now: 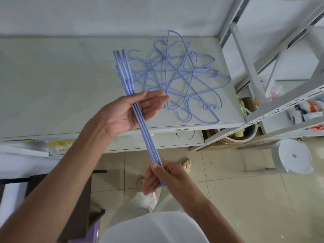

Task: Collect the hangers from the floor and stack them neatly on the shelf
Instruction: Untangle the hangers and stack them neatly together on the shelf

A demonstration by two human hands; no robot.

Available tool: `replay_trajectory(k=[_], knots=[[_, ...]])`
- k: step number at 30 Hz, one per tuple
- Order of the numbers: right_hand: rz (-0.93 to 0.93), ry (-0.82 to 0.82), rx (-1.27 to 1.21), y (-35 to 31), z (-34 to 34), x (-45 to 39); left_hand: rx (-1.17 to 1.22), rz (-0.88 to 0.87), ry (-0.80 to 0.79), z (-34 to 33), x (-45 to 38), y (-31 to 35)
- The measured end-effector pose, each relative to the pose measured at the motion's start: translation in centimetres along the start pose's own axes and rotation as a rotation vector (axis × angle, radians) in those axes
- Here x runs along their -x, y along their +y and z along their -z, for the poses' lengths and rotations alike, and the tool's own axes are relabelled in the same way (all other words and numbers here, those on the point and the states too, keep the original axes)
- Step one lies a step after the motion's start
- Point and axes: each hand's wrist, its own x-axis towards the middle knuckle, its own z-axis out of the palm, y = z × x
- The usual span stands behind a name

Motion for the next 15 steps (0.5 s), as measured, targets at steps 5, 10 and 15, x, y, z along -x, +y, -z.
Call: replay_trajectory(k=[5, 10, 15], knots=[[0.038, -0.002, 0.019, -1.2, 1.9, 0.3, -0.093, -0.042, -0.013, 0.2, 0.4, 0.7], [0.215, 0.371, -0.021, -4.7, 8.3, -3.1, -0.192, -0.096, -0.012, -0.1, 0.8, 1.3], [0.186, 0.587, 0.331, -11.6, 16.7, -10.0, -0.201, -0.166, 0.019, -0.2, 1.2, 1.1]])
